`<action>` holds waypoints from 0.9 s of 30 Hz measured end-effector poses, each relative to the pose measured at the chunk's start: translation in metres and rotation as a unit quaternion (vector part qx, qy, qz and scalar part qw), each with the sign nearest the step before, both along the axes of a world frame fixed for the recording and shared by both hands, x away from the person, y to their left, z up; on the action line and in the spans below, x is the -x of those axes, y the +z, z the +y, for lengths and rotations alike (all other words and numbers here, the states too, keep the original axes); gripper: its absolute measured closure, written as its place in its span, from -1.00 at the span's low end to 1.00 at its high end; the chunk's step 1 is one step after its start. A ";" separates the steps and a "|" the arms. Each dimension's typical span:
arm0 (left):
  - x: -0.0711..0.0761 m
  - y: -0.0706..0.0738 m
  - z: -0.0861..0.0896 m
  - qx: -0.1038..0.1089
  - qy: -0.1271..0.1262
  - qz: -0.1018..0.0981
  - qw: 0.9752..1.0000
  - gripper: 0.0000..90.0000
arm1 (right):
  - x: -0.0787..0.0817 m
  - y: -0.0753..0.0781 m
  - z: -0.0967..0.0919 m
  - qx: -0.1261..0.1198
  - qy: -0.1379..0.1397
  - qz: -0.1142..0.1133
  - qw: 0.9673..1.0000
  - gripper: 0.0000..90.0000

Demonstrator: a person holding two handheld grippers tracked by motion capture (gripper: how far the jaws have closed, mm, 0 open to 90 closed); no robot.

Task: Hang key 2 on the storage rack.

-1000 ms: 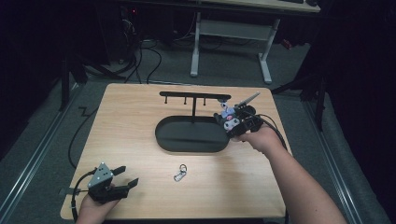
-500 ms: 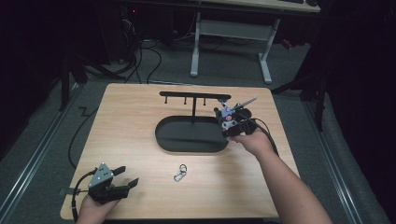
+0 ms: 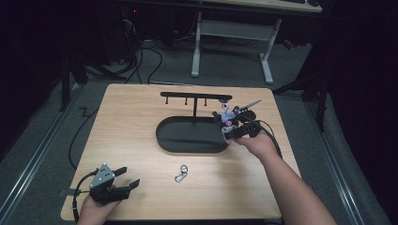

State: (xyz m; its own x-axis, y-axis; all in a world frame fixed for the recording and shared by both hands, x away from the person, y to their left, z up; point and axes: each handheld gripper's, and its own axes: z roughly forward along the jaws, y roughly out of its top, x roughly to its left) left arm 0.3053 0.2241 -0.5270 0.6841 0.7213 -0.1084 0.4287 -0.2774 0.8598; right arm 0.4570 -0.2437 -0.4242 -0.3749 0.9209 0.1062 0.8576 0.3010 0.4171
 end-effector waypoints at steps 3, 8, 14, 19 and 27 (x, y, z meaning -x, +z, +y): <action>0.000 0.000 -0.001 -0.001 -0.003 0.000 1.000 -0.39 | 0.003 0.002 -0.001 0.004 0.002 -0.005 1.000 -0.45; 0.001 0.000 -0.003 -0.005 -0.006 0.001 1.000 -0.39 | 0.021 0.010 -0.008 -0.010 0.006 -0.025 1.000 -0.43; 0.002 0.001 -0.008 -0.009 -0.012 0.004 1.000 -0.37 | 0.054 0.009 -0.012 -0.007 0.024 -0.081 0.996 -0.33; 0.004 0.001 -0.019 -0.026 -0.022 0.015 0.999 -0.26 | 0.088 -0.002 -0.016 -0.010 0.036 -0.142 0.989 -0.16; 0.004 0.002 -0.040 -0.042 -0.019 0.023 0.999 0.23 | 0.148 -0.057 -0.041 -0.078 0.010 -0.205 0.976 0.39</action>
